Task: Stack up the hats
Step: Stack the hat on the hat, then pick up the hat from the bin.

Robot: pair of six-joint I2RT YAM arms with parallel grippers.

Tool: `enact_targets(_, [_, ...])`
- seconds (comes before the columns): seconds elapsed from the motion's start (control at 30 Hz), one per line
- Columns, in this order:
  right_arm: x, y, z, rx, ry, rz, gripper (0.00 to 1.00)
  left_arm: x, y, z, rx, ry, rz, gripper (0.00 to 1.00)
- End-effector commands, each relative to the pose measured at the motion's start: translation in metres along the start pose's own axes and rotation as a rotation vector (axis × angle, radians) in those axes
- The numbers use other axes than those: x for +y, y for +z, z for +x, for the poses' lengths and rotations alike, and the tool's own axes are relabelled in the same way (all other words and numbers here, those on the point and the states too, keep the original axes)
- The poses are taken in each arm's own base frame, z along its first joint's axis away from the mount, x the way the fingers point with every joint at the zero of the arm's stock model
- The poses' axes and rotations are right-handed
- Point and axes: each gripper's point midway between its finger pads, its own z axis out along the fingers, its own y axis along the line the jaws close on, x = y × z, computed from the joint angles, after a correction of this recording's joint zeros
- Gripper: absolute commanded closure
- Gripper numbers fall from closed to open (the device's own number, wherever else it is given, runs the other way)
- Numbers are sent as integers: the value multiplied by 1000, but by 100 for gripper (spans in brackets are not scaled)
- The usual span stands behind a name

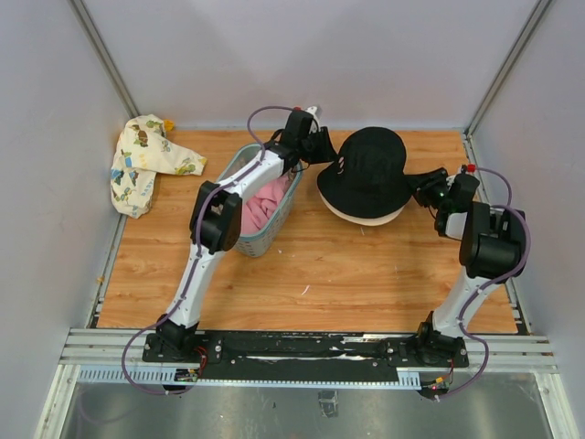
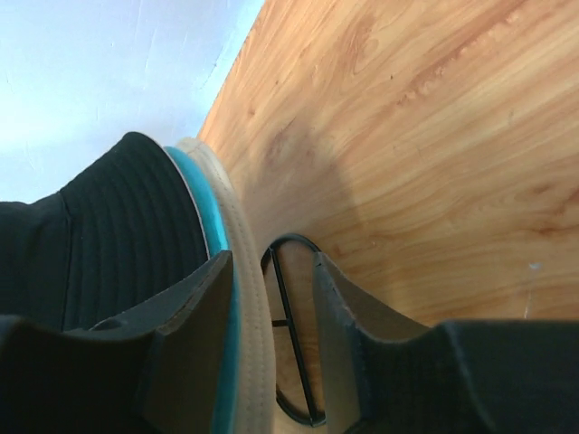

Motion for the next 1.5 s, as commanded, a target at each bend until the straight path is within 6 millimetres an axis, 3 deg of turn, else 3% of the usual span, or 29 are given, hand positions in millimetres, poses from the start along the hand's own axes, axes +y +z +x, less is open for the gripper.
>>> enact_targets(0.0, [7,-14,-16,-63,-20,14,57,-10,-28,-30,-69,3,-21,58])
enact_targets(0.4, [5,-47,-32,-151,-21,101,53,-38,-71,-83,-204,6,11,47])
enact_targets(0.57, [5,-60,-32,-171,-43,138,52,-41,-109,-104,-271,22,-8,44])
enact_targets(0.73, [9,-76,-30,-191,-73,162,51,-37,-163,-123,-353,82,-76,42])
enact_targets(0.87, [16,-88,-28,-196,-98,165,50,-26,-195,-122,-366,153,-138,39])
enact_targets(1.0, [26,-99,-25,-198,-119,152,50,-8,-209,-115,-323,231,-205,38])
enact_targets(1.33, [40,-114,-14,-188,-150,121,48,48,-211,-87,-168,383,-298,37])
enact_targets(1.47, [41,-116,-11,-183,-154,116,48,57,-210,-78,-145,398,-280,37])
